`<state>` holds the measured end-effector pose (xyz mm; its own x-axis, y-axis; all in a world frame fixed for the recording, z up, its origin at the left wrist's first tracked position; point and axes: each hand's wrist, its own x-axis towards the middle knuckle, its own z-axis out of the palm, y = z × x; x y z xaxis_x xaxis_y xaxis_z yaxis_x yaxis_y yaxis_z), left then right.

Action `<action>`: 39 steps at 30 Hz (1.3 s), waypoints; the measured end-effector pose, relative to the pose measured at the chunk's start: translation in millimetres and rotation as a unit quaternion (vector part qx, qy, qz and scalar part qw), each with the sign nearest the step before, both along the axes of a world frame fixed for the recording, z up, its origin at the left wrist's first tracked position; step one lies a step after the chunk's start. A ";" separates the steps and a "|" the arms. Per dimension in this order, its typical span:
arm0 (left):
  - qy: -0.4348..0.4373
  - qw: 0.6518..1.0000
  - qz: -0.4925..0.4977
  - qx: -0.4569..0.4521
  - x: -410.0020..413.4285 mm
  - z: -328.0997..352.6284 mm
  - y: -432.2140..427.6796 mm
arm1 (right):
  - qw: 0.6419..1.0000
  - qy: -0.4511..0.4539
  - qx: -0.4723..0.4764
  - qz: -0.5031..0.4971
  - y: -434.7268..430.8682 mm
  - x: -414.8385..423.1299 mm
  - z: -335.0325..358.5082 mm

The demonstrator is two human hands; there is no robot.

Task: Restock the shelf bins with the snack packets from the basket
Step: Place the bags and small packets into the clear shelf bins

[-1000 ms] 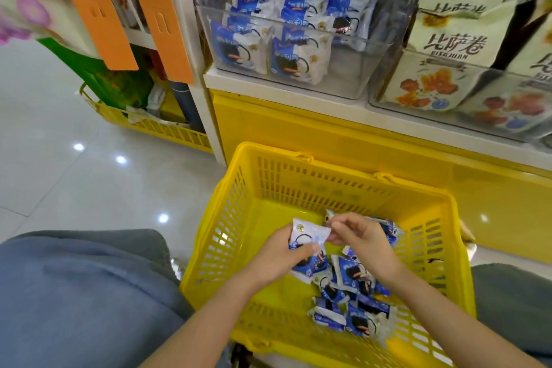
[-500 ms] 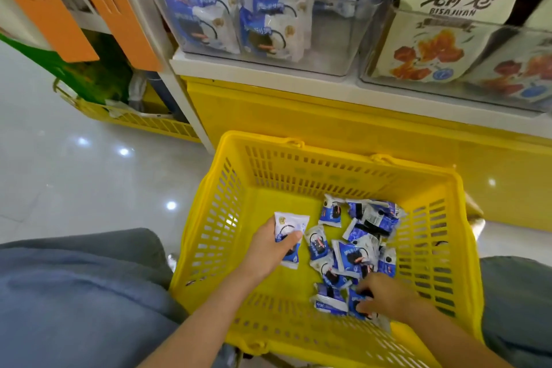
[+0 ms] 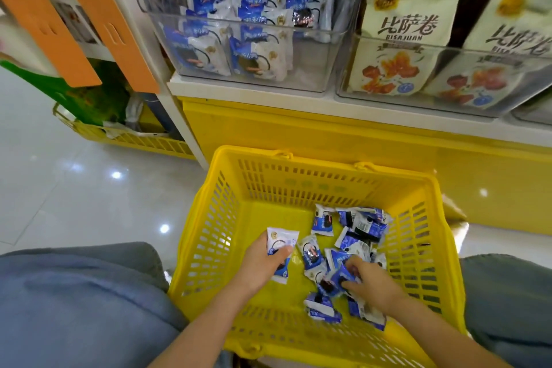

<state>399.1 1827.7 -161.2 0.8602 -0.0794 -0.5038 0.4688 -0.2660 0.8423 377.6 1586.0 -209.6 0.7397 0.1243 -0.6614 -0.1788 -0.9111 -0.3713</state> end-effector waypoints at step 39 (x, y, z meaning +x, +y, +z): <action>-0.180 0.958 0.023 -0.224 102.5 182.1 54.5 | 0.860 -0.494 0.127 0.003 105.9 148.2 340.8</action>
